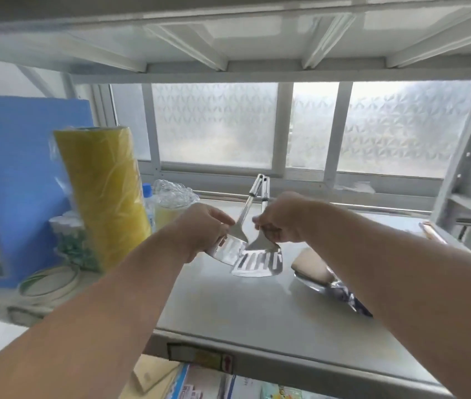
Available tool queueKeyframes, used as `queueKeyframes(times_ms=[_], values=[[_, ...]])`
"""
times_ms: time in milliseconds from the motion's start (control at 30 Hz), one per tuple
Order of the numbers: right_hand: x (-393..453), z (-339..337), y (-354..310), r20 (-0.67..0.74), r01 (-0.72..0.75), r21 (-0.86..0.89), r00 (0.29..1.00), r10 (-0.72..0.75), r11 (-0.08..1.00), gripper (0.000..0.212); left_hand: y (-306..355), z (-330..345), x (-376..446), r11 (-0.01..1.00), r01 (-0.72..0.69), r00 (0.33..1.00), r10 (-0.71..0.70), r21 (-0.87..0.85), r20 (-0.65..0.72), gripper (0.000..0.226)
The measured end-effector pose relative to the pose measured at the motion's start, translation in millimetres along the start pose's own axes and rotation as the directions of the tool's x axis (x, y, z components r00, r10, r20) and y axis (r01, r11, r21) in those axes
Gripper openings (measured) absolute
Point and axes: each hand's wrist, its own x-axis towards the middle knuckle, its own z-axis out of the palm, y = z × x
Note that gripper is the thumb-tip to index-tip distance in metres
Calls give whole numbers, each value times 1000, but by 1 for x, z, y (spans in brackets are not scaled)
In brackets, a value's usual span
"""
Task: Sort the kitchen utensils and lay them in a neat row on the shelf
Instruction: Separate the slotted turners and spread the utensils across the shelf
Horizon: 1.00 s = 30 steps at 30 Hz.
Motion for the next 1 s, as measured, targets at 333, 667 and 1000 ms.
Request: queueKeyframes(times_ms=[333, 667, 1000], values=[[11, 77, 22, -79, 185, -684, 943, -324, 706, 31, -28, -30, -29, 809, 4, 1000, -9, 588, 6, 38], [-9, 49, 15, 79, 328, -811, 882, -464, 485, 38, -16, -9, -22, 590, -27, 994, -67, 807, 82, 69], [-39, -130, 50, -297, 0, -479, 941, -162, 878, 32, 53, 92, -2, 815, -268, 940, 106, 513, 324, 59]])
